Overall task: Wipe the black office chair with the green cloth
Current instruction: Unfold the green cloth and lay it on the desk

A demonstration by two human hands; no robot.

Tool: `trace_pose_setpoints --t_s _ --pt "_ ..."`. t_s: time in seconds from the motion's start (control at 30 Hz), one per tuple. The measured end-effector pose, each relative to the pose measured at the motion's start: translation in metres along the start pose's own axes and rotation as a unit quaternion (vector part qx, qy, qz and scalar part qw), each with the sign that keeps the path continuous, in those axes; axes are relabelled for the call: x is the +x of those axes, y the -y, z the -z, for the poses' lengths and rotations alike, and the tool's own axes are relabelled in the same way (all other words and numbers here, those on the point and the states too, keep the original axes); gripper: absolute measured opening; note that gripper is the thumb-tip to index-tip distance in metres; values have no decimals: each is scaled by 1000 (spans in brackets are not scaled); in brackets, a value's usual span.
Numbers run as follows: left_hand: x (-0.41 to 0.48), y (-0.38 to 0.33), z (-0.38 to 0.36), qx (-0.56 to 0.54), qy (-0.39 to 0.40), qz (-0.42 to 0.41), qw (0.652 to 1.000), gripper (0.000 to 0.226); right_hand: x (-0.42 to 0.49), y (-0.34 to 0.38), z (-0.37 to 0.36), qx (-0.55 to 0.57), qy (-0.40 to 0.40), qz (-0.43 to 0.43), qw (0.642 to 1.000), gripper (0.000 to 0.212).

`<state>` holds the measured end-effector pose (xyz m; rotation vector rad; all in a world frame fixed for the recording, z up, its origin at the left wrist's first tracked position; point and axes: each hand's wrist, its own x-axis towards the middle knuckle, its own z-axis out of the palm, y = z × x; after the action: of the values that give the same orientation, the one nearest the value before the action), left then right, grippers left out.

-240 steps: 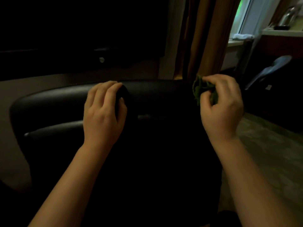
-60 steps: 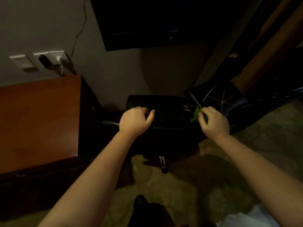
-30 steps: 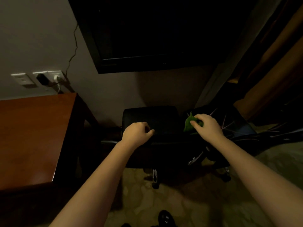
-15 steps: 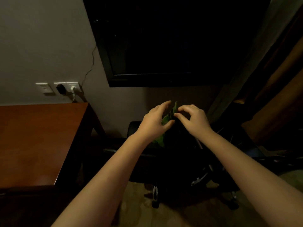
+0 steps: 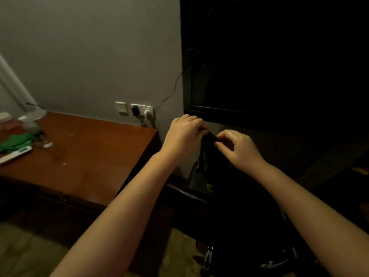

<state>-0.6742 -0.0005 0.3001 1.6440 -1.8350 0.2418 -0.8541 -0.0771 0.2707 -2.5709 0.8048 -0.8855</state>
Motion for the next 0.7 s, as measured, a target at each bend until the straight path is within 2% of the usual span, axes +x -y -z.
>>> trace_pose_setpoints --t_s 0.2,0.43,0.6,0.7 --pt "-13 47 49 48 -60 45 996 9 17 4 -36 3 98 6 995 10" --pt "-41 126 101 81 -104 108 985 6 60 27 -82 1 96 -3 995 13" --pt "-69 196 144 111 -90 134 981 8 105 70 -139 20 107 15 994 15" --pt "-92 248 174 126 -72 148 978 8 136 105 -183 28 103 -6 994 11"
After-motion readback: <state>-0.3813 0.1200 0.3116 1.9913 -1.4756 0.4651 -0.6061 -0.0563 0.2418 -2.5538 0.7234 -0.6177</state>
